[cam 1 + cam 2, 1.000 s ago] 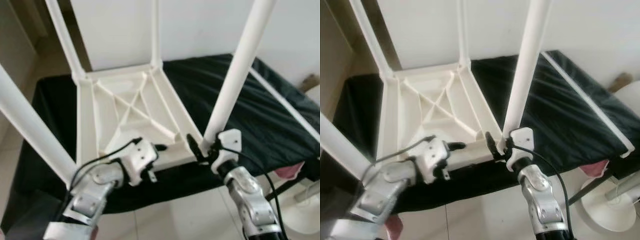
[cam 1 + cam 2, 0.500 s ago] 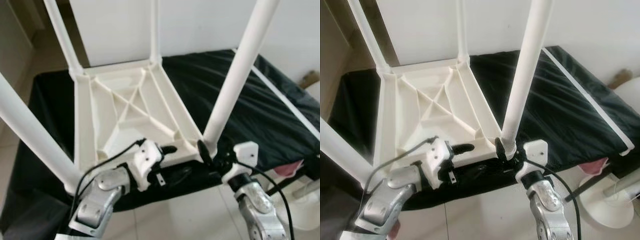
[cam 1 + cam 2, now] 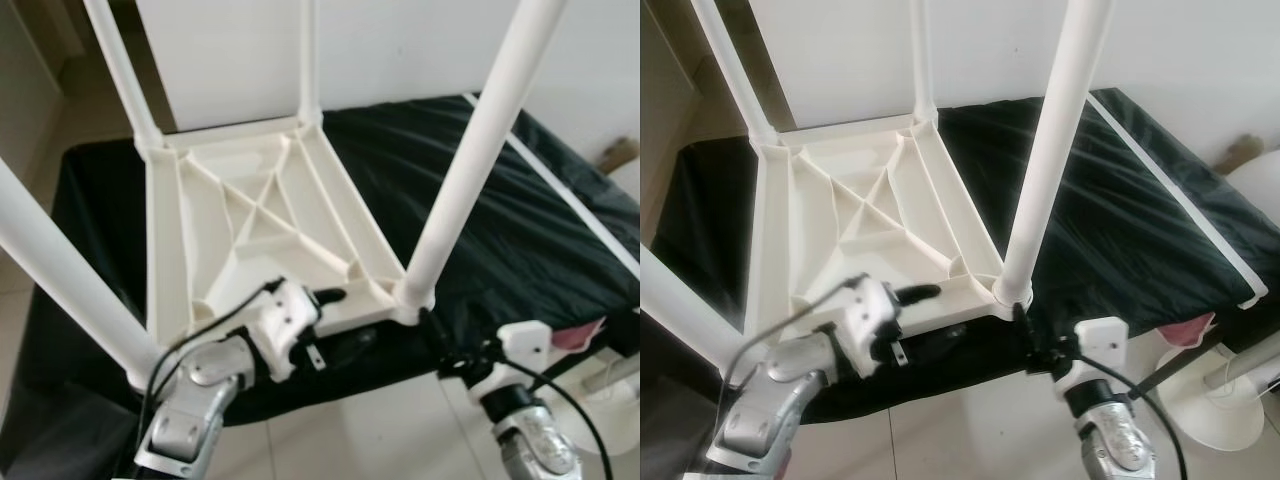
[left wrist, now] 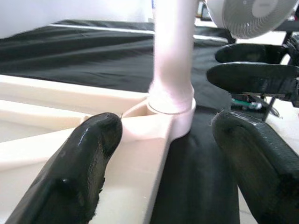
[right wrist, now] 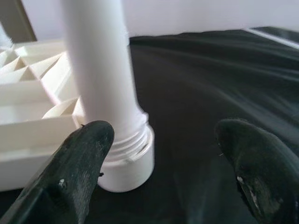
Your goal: Building children table
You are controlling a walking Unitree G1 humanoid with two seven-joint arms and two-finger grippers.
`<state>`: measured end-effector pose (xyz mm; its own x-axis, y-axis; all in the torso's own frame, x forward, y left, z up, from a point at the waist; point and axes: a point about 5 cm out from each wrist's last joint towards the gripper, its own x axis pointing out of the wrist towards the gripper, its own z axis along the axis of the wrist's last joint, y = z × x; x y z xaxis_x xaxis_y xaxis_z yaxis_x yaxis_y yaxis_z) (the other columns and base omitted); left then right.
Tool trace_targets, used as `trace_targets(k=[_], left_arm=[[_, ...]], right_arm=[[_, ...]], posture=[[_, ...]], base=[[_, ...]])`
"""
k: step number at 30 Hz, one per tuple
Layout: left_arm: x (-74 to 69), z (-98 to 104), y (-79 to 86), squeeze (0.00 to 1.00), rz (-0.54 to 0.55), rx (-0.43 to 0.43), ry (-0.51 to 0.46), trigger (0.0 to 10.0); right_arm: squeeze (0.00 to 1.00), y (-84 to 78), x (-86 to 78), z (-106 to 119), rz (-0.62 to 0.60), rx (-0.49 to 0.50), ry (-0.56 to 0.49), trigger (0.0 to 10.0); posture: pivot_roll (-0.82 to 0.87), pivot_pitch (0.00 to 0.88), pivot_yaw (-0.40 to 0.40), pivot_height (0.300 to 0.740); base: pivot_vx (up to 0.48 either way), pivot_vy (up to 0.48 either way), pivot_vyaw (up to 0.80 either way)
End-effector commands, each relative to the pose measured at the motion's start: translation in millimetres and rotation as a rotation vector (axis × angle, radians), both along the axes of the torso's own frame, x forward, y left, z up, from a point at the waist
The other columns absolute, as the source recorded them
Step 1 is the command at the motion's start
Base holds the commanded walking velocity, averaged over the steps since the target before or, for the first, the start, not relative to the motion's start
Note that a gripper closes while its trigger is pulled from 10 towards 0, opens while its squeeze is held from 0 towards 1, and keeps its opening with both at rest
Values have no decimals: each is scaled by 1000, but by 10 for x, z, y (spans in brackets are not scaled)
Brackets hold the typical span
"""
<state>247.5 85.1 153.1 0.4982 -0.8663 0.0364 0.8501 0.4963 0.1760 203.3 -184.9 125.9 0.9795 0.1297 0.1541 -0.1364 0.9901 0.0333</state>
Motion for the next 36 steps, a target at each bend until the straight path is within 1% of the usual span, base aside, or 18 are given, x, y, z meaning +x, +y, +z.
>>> trace_targets(k=[1, 2, 4, 5, 8, 13, 18, 30, 36], left_arm=[[128, -10, 114, 0, 281, -53, 10, 10000], [128, -10, 114, 0, 281, -53, 10, 10000], [169, 11, 204, 0, 287, -36, -18, 10000], [169, 11, 204, 0, 287, -36, -18, 10000], [181, 21, 284, 0, 287, -30, -34, 10000], [162, -1, 295, 0, 286, -16, -44, 10000], [126, -23, 299, 0, 267, -14, -33, 10000], [93, -12, 278, 0, 237, -11, -56, 10000], [103, -3, 312, 0, 244, -11, -55, 10000]], right_arm=[[0, -13, -6, -14, -7, 16, 1, 10000], [0, -13, -6, -14, -7, 16, 1, 10000], [0, 1, 5, -9, -3, 17, 1, 10000], [0, 1, 5, -9, -3, 17, 1, 10000], [0, -24, 20, -2, -13, 13, -2, 10000], [0, -63, 27, -15, -23, 14, 0, 10000], [0, -100, 37, -23, -33, 9, 0, 10000], [0, -125, 51, -34, -40, 0, 4, 10000], [0, -157, 57, -34, -43, -8, 5, 10000]], posture=[[-61, 52, -10, 740], [-61, 52, -10, 740], [-62, 45, -11, 740], [-62, 45, -11, 740], [-62, 42, -12, 740], [-59, 33, -13, 740], [-52, 33, -12, 740], [-49, 34, -11, 740], [-48, 36, -12, 740]], base=[[0, 0, 0], [0, 0, 0], [0, 0, 0], [0, 0, 0], [0, 0, 0], [0, 0, 0], [0, 0, 0], [0, 0, 0], [0, -271, 0]])
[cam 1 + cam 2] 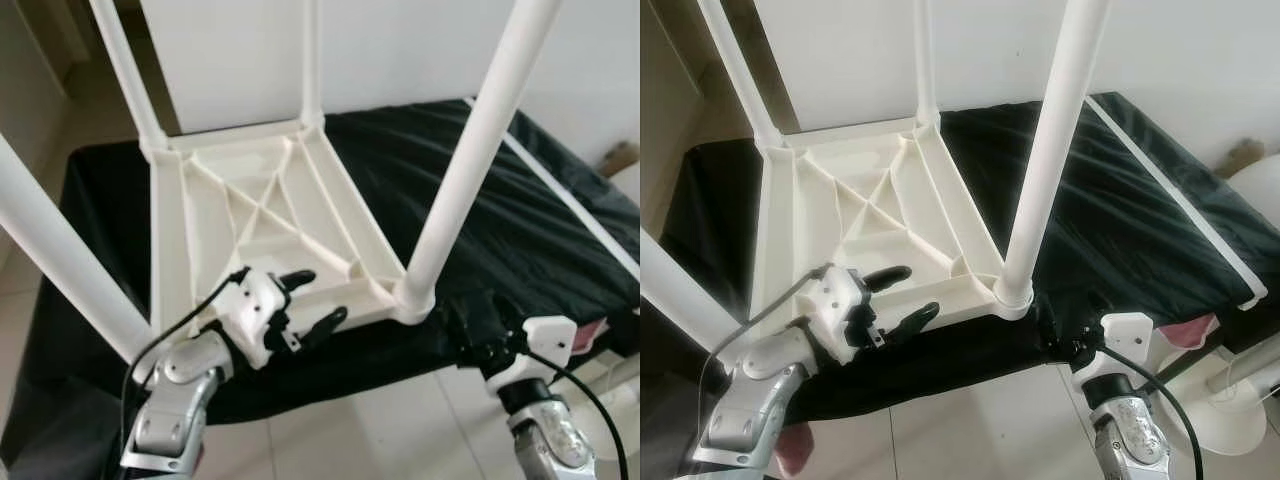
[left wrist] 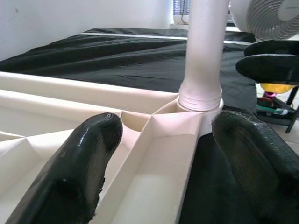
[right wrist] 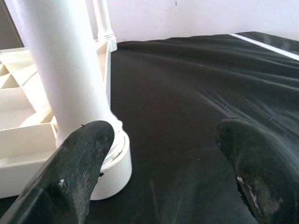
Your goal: Building children table
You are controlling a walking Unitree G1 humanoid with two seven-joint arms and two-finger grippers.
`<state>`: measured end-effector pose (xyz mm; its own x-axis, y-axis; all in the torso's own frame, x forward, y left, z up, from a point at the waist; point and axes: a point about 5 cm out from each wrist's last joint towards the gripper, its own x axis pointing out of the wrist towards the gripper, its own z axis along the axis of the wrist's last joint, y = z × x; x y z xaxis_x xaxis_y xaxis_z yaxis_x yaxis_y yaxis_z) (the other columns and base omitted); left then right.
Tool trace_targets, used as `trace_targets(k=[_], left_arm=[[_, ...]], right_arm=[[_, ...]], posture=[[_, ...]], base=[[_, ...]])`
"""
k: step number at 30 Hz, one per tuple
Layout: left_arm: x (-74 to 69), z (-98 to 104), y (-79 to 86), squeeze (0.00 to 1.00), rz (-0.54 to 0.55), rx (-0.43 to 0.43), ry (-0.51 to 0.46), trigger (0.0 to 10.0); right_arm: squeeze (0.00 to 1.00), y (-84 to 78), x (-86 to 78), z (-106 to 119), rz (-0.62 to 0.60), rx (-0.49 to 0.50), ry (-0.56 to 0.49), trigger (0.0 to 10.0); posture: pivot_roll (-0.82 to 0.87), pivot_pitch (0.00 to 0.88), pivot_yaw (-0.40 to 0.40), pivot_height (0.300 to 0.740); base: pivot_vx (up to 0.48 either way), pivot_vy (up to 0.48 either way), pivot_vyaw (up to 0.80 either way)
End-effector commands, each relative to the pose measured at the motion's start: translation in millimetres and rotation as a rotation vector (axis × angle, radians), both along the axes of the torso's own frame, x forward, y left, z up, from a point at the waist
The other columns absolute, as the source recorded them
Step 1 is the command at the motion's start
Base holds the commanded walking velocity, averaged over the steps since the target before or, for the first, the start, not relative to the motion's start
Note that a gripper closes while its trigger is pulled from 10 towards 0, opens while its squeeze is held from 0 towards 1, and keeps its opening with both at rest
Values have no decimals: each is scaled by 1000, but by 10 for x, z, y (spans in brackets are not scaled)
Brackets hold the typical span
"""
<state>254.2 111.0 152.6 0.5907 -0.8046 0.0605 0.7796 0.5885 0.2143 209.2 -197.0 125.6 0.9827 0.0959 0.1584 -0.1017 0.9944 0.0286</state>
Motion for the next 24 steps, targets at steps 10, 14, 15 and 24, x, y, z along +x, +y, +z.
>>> trace_targets(k=[10, 14, 15, 24], left_arm=[[36, 6, 23, 0, 126, -18, -8, 10000], [38, 9, 23, 0, 130, -21, -8, 10000], [38, 9, 23, 0, 130, -22, -7, 10000], [61, 47, 20, 0, 211, -56, -22, 10000]], right_arm=[[0, -72, 41, -27, -16, -22, 10, 10000], [0, -78, 47, -25, -16, -23, 11, 10000], [0, -81, 49, -25, -16, -23, 11, 10000], [0, -129, 58, -7, -6, -60, 11, 10000]], posture=[[-42, 35, -16, 740], [-41, 36, -16, 740], [-41, 35, -16, 740], [-41, 41, -15, 740]], base=[[0, -274, 0], [0, -274, 0], [0, -274, 0], [0, 0, 0]])
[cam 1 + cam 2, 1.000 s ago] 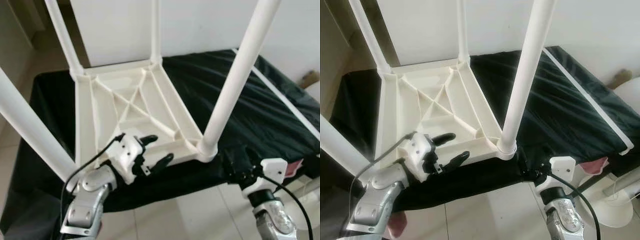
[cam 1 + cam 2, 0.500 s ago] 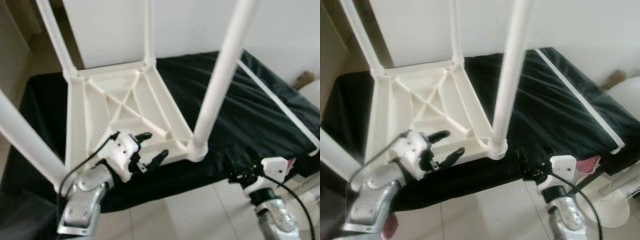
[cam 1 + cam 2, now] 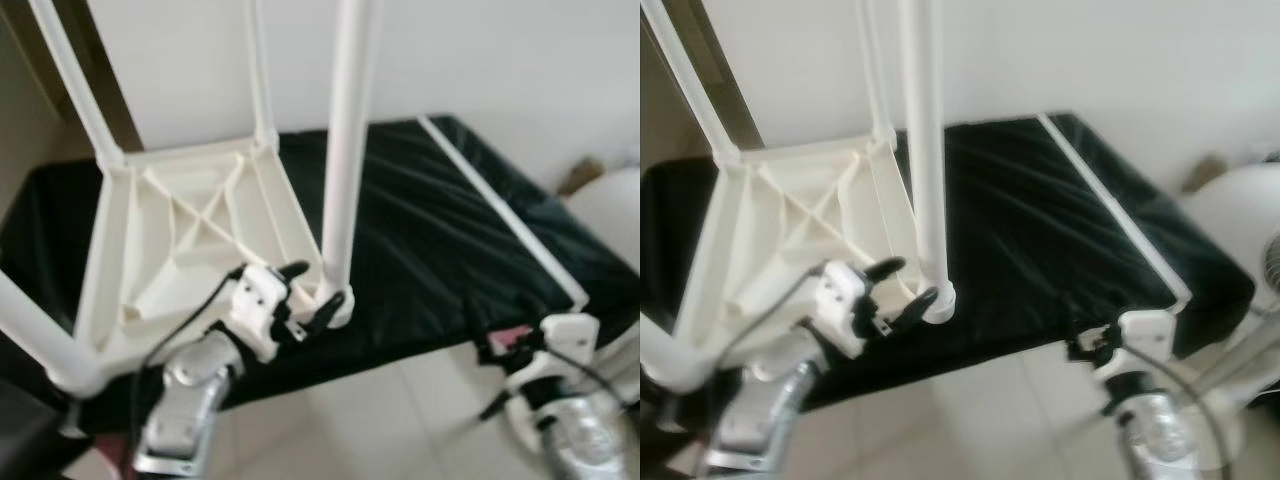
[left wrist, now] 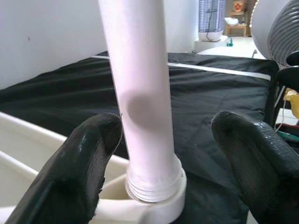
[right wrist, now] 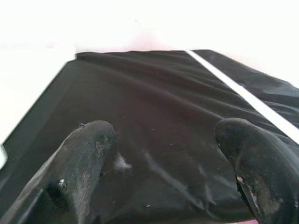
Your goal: Building children table
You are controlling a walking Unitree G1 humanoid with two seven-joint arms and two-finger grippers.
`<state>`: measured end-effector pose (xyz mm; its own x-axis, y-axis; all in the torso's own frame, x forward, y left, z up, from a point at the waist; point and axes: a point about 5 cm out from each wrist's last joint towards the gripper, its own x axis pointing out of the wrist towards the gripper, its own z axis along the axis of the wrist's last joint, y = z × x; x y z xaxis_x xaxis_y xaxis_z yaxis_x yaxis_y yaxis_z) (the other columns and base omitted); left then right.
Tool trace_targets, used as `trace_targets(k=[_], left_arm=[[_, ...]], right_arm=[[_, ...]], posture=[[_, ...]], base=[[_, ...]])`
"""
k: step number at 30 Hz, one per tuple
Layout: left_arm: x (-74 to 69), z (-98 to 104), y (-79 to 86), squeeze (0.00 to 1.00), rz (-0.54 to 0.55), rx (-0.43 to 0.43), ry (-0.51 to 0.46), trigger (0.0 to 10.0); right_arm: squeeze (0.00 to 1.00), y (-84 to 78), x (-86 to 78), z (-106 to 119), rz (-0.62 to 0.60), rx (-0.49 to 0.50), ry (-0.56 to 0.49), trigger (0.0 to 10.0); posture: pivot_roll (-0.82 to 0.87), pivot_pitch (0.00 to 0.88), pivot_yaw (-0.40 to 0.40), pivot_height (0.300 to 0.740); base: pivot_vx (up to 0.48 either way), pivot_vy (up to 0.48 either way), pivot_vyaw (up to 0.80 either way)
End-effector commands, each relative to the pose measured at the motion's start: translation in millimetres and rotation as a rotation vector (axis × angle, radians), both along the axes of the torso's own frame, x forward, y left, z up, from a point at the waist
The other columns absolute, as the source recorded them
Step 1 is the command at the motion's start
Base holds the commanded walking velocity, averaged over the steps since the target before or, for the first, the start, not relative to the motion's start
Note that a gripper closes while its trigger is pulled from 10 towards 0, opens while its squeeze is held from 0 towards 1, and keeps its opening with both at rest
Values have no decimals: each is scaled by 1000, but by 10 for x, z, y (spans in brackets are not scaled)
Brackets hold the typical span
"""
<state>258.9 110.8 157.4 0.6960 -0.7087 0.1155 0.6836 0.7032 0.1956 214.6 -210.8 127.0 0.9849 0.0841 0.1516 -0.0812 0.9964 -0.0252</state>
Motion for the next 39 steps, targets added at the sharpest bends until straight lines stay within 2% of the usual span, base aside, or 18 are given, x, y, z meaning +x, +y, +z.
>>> trace_targets(k=[1, 18, 27, 39], left_arm=[[8, 5, 14, 0, 75, -7, -3, 10000], [-27, 23, -45, 0, 96, -12, -15, 10000], [-48, -23, -59, 0, 102, 5, -10, 10000], [-60, -110, -48, 0, 109, -33, 73, 10000]], right_arm=[[0, 7, 6, -18, 18, -4, 9, 10000], [0, -43, 68, 22, 47, -32, 1, 10000], [0, -95, 65, -21, -3, -10, 0, 10000], [0, -89, 41, -77, -36, 4, 8, 10000]], posture=[[-41, 41, -15, 740], [-35, 47, -15, 740], [-32, 55, -10, 740], [-31, 69, -10, 740]], base=[[0, 0, 0], [0, 0, 710], [0, 0, 0], [0, 0, 0]])
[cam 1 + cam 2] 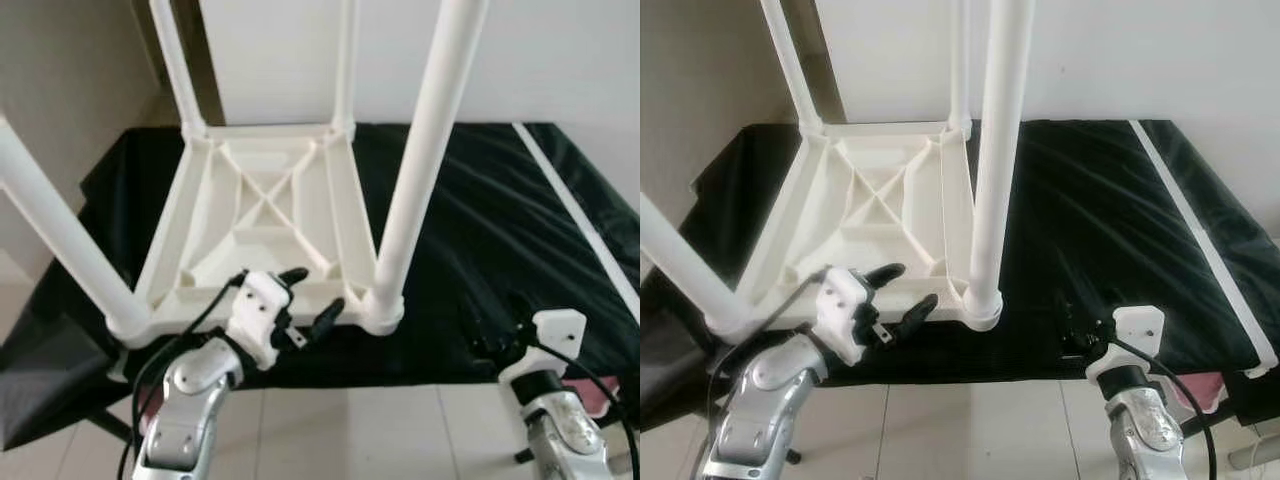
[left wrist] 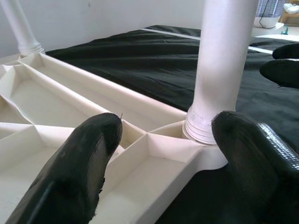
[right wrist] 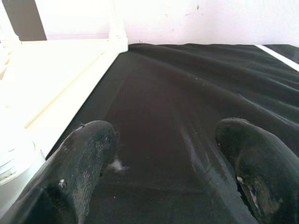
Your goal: Building children table
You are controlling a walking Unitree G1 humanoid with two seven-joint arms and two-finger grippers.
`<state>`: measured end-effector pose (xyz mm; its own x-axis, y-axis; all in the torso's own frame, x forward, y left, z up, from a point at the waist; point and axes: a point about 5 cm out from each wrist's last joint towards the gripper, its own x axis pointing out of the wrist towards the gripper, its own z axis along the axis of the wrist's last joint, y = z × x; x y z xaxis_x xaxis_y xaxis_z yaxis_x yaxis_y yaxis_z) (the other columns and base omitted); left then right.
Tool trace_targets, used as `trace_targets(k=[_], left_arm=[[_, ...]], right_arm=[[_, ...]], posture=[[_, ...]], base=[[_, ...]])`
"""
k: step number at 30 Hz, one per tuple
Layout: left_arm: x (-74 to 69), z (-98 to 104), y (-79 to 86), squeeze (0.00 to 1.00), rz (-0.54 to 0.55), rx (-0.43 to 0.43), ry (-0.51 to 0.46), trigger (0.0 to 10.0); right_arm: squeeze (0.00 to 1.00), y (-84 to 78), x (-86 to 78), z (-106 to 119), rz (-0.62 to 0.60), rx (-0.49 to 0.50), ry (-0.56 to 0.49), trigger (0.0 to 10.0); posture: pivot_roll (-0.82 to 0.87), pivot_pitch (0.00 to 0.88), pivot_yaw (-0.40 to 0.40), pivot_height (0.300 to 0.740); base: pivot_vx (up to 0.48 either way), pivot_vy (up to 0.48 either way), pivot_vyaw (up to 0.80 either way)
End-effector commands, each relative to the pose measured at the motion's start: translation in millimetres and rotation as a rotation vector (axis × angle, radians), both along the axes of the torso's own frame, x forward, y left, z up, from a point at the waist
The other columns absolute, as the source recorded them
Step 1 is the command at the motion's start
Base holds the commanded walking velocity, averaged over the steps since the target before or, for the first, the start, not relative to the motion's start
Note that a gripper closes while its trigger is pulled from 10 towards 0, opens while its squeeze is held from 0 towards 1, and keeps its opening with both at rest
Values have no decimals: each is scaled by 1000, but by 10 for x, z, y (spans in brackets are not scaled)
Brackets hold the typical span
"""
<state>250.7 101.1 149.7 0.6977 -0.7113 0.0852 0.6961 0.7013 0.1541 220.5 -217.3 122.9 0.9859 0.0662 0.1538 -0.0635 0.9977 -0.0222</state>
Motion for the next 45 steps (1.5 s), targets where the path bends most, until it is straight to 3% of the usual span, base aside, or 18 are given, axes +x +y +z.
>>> trace_targets(k=[1, 11, 28, 32, 41, 45], left_arm=[[22, -33, 49, 0, 115, -22, 22, 10000], [28, -27, 101, 0, 117, -42, 45, 10000], [24, -17, 100, 0, 111, -50, 57, 10000], [6, -5, 86, 0, 101, -34, 38, 10000], [-111, -94, 12, 0, 2, 117, 22, 10000], [-126, -101, 12, 0, -10, 141, 12, 10000]], right_arm=[[0, -24, -19, -36, -19, 1, 10, 10000], [0, -24, -32, -72, -24, 5, 20, 10000], [0, 12, -39, -128, -25, 12, 36, 10000], [0, -9, -68, -153, -38, 16, 45, 10000], [0, -38, -143, -197, -38, -2, 72, 10000], [0, -41, -144, -192, -33, -14, 78, 10000]], posture=[[-31, 69, -10, 740], [-30, 72, -14, 740], [-32, 70, -14, 740], [-31, 71, -15, 740], [-31, 73, -10, 740], [-32, 74, -8, 740]], base=[[0, 0, 0], [0, 85, 0], [0, 407, 0], [0, 0, 0], [0, 0, 0], [0, 0, 0]])
